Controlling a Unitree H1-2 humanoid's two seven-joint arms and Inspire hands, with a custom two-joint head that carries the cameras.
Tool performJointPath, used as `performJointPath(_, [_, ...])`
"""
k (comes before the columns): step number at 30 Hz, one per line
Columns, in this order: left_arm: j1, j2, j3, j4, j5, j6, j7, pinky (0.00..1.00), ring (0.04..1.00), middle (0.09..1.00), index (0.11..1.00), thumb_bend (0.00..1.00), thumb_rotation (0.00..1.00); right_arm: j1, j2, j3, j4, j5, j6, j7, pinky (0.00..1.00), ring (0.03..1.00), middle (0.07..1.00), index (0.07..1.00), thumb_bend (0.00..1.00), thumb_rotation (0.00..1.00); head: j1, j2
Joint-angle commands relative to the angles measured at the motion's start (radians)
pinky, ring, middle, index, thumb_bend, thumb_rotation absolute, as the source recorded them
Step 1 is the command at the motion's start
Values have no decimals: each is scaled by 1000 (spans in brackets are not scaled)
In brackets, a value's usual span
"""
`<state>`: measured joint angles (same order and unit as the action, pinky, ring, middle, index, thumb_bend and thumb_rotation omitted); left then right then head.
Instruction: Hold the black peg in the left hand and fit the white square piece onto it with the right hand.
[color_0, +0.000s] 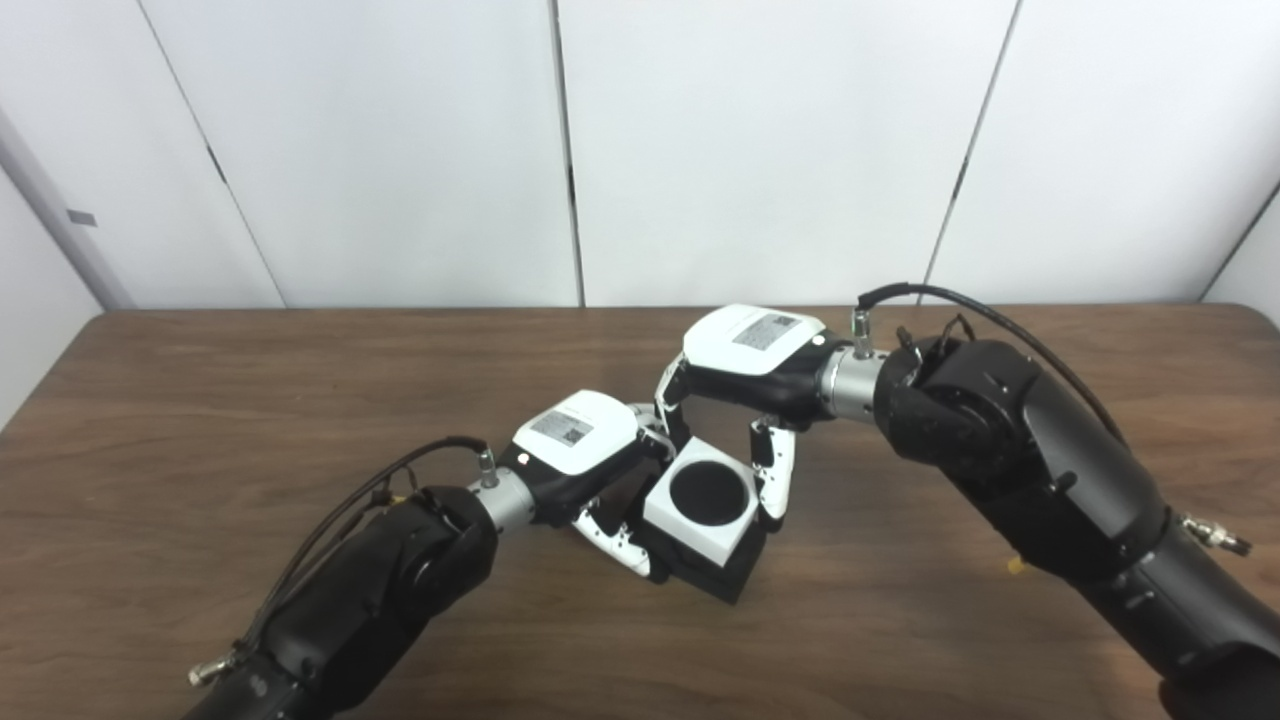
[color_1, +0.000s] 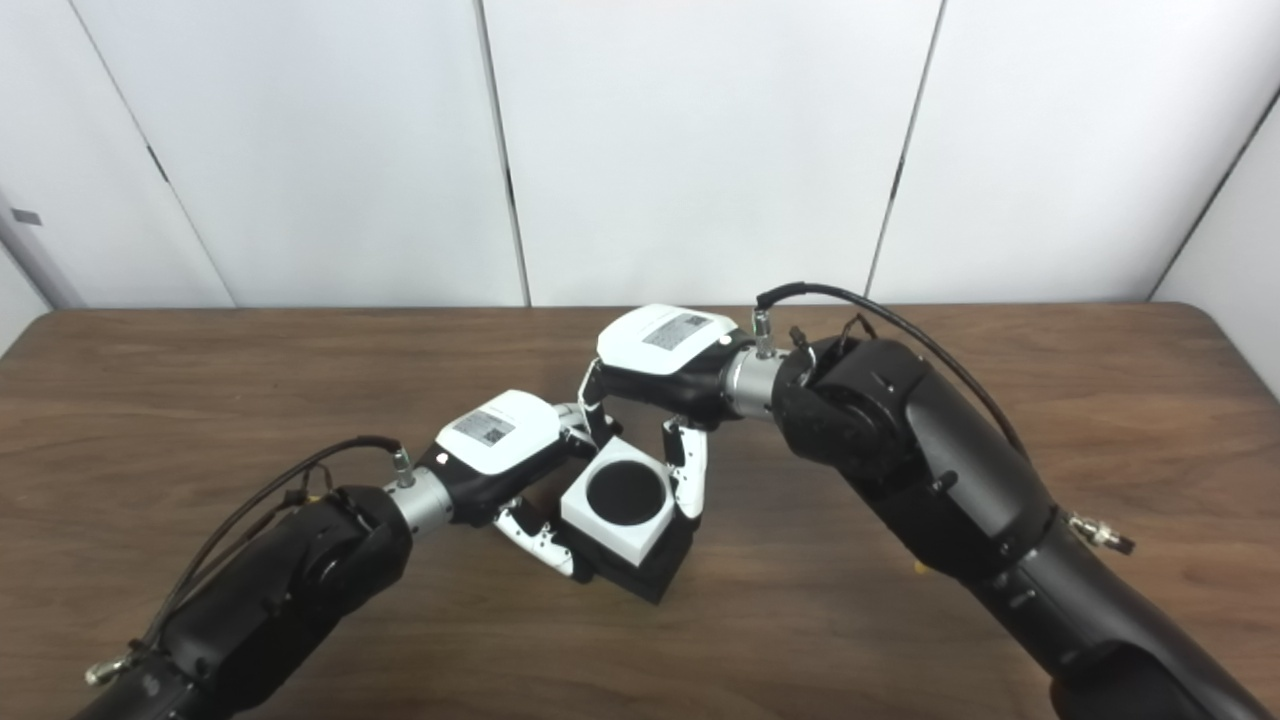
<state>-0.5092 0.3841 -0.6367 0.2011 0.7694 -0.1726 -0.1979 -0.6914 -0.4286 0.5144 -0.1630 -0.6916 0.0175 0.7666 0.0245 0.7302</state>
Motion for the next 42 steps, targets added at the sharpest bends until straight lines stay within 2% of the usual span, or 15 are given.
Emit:
performJointPath(1, [40,-5,-58,45,54,-2,-85,814,909,899,490,522,75,-32,16,-12,-35,35,-28,-2,849,824,751,476,518,136,1,1])
performJointPath(4, [40,-5,-57,40,52,8,-96,822,915,901,491,522,75,-34,12,-7,-31,28,-32,4,839,815,752,481,517,139,1,1])
performJointPath(8, [41,-4,-55,34,51,12,-98,822,914,898,491,522,75,-37,10,-10,-29,33,2,38,832,819,779,497,518,153,-3,0])
performJointPath(9, [41,-4,-56,33,51,14,-99,822,915,899,491,522,75,-35,10,-12,-27,35,6,40,826,821,787,615,673,211,-3,0])
performJointPath(10, [41,-3,-55,32,51,15,-101,822,916,900,491,521,75,-35,10,-14,-26,36,8,41,821,822,793,690,775,250,-3,1])
performJointPath(14, [39,0,-55,36,53,5,-93,825,914,899,491,521,75,-30,6,-22,-22,33,9,45,814,823,803,740,876,265,-5,3])
performJointPath(33, [41,0,-55,34,54,10,-98,834,920,900,491,522,76,-23,-2,-33,-25,30,16,62,828,839,834,735,889,234,-5,3])
performJointPath(42, [41,3,-52,35,53,10,-98,823,922,895,491,522,75,-25,-48,-90,-52,63,13,68,766,826,835,721,835,143,-16,-2])
